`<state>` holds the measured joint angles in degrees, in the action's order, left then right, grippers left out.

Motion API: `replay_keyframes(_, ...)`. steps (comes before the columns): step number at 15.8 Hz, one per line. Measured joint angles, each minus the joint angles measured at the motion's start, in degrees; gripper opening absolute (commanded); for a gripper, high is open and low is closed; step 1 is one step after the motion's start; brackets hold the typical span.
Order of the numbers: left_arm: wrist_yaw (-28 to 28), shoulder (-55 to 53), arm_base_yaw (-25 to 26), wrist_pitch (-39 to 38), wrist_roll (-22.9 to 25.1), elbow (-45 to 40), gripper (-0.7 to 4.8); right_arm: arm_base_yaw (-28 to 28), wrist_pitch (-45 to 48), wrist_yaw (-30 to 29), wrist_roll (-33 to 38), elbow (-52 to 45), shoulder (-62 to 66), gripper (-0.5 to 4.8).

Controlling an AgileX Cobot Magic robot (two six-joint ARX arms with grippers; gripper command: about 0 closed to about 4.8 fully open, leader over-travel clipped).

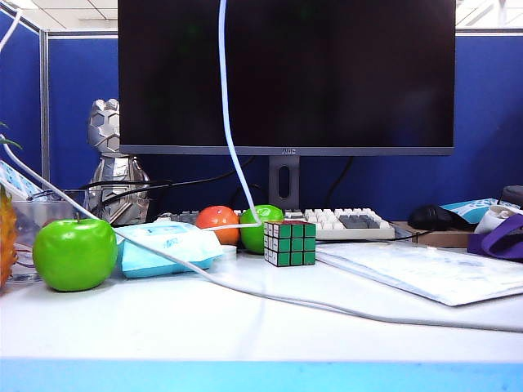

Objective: Pick up the Type-C charging cable and the charging base, insert one end of the Type-C charger into the corresponding slot on the base, and finally place the plugged-in charger back on the table.

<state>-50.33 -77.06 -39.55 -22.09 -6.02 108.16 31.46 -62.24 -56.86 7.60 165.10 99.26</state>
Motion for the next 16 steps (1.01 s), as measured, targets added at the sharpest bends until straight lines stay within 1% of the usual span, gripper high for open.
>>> replay_keyframes(6, 0.00, 0.00, 0.00, -0.02, -0.02, 0.00, -0.06, 0.00, 0.85, -0.87, 1.01, -0.02, 0.94, 1.12)
replay_keyframes(7, -0.02, 0.00, 0.00, -0.02, -0.02, 0.00, -0.06, 0.02, 0.87, -0.90, 1.16, -0.02, 1.01, 0.98)
replay_keyframes(8, 0.02, -0.02, 0.00, -0.02, 0.00, -0.02, -0.06, 0.02, 0.90, -1.05, 1.22, 0.00, 1.18, 0.57)
replay_keyframes(9, 0.31, -0.02, 0.00, -0.07, -0.04, -0.02, -0.06, 0.02, 0.92, -1.49, 1.40, 0.00, 1.22, 0.43)
replay_keyframes(11, 0.39, -0.02, 0.00, -0.02, -0.09, -0.09, -0.06, 0.02, 1.05, -2.25, 1.40, 0.04, 1.20, 0.37)
replay_keyframes(12, 0.39, -0.02, 0.00, -0.04, -0.07, -0.09, -0.06, 0.02, 1.07, -2.34, 1.38, 0.04, 1.20, 0.13)
replay_keyframes(13, 0.39, -0.02, 0.00, -0.04, -0.07, -0.09, -0.06, 0.02, 1.07, -2.36, 1.38, 0.02, 1.22, 0.00)
replay_keyframes(16, 0.31, -0.02, 0.00, -0.02, -0.07, -0.09, -0.06, 0.02, 1.07, -2.99, 1.38, 0.02, 1.22, -0.01)
